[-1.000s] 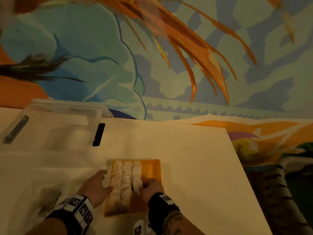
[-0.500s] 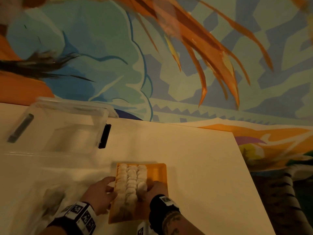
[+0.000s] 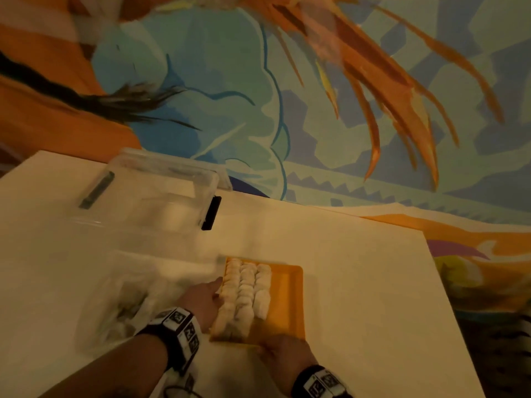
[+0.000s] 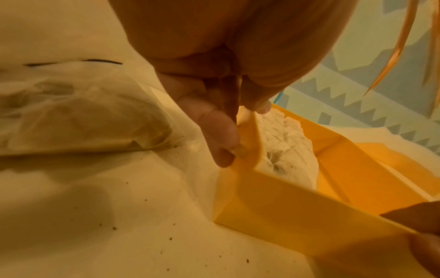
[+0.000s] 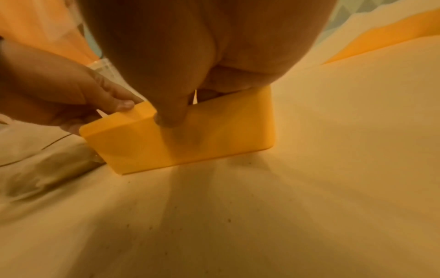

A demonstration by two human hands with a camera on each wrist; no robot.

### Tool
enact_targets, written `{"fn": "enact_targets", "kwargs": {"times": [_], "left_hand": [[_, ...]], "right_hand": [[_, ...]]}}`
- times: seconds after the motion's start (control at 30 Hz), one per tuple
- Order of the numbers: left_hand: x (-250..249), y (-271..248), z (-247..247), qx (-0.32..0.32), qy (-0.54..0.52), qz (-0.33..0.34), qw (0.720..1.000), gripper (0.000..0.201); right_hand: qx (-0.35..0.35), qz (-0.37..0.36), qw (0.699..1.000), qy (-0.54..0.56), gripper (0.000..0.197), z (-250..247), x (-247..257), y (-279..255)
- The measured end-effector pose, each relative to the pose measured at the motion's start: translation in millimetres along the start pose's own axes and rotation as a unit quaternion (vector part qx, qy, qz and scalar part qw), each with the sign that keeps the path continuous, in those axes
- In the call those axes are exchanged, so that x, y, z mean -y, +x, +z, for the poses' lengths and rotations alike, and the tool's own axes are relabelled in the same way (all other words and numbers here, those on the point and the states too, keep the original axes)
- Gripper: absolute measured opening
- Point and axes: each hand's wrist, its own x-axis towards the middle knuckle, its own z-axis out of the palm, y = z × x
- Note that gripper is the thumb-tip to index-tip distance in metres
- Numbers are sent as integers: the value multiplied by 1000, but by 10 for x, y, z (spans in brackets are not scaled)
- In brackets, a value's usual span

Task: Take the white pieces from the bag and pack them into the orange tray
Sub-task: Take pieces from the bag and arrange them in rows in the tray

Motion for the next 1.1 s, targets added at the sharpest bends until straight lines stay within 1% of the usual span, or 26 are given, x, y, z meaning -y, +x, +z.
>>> {"fn": "enact_targets", "kwargs": {"times": [0.1,0.17,0.23,0.33,0.37,0.43,0.5,0.57,0.6,0.63,0.67,0.7,0.73,0.77,0.8,0.83,0.87,0.93,0.97,1.0,1.07,1.1], "left_hand": [[-46,-50,11,-16,59,10,998,56],[-49,-73,18,-15,67,14,998,56],[-54,-128,13,-10,69,26,997,55],[-13,-313,-77,-8,43,38,998,51],[11,-391,-145,-16,33,43,998,49],[110,-554,-346,-44,4,62,997,38],[287,-708,-611,-81,-78,79,990,23],[581,-782,-885,-129,-157,71,976,17],[756,-788,-1018,-163,-164,55,971,15],[946,-759,-1132,-196,-148,33,969,15],[1122,-709,-1206,-215,-119,7,969,19],[1263,-653,-1226,-200,-67,-12,977,23],[1359,-588,-1187,-158,6,-17,987,26],[1404,-544,-1111,-111,77,0,991,28],[1421,-506,-1003,-74,133,33,988,34],[1436,-479,-889,-54,165,69,982,43],[1454,-443,-787,-42,182,92,978,54],[1484,-346,-646,-21,208,96,973,83],[1506,-294,-595,-15,230,98,968,93],[1497,-261,-557,-17,257,104,960,93],[1468,-225,-488,-34,298,114,947,78],[1463,-210,-469,-43,296,117,947,70]], "right_hand": [[-14,13,999,-43,39,39,20,-3],[-15,23,998,-48,40,35,30,3],[-18,33,998,-42,38,59,12,36],[-20,48,997,-49,25,119,6,83],[-21,51,997,-48,25,119,23,91],[-22,53,997,-48,31,97,58,98],[-18,56,997,-46,32,60,93,108],[-10,65,997,-47,33,47,100,113],[-5,76,996,-49,33,47,116,111],[-7,86,995,-48,33,45,131,111],[-12,93,994,-47,33,39,143,119],[-15,96,994,-44,32,35,153,121],[-14,98,994,-47,32,26,168,121],[-11,99,994,-49,31,12,189,123],[-7,103,993,-52,31,4,198,124],[-4,110,993,-49,32,0,202,119],[1,118,992,-46,33,0,205,119],[7,123,991,-43,35,-1,223,124],[7,124,991,-41,35,4,216,130],[6,126,991,-37,35,7,205,137],[1,132,991,-26,33,12,180,140],[1,134,991,-22,33,17,172,135]]}}
